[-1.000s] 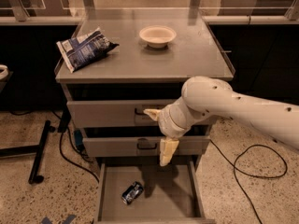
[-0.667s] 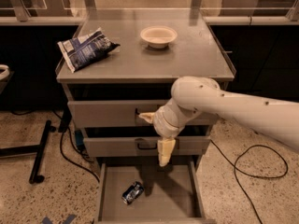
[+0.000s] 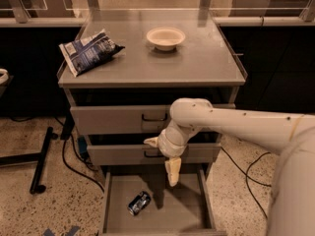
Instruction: Pick pepsi can from bottom drawer and place on counter
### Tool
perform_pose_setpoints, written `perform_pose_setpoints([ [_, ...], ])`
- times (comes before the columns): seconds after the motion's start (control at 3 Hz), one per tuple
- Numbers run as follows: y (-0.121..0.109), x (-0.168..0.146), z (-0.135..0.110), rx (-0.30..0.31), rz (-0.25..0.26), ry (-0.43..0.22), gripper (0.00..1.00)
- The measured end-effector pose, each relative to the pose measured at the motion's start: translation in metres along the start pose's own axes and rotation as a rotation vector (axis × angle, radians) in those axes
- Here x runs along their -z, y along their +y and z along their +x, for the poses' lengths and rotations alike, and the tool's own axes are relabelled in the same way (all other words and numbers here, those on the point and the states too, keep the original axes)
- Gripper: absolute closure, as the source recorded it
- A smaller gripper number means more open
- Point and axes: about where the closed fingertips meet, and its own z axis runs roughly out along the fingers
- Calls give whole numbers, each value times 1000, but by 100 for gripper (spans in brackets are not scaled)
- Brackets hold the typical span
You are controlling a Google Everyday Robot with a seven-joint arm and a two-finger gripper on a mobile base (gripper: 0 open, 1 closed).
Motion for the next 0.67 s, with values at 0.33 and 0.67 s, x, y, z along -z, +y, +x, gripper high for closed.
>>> perform_pose_setpoints([
  [0.33, 10, -51, 12, 48, -18, -36, 0],
  [0.67, 23, -98, 17, 104, 31, -49, 0],
])
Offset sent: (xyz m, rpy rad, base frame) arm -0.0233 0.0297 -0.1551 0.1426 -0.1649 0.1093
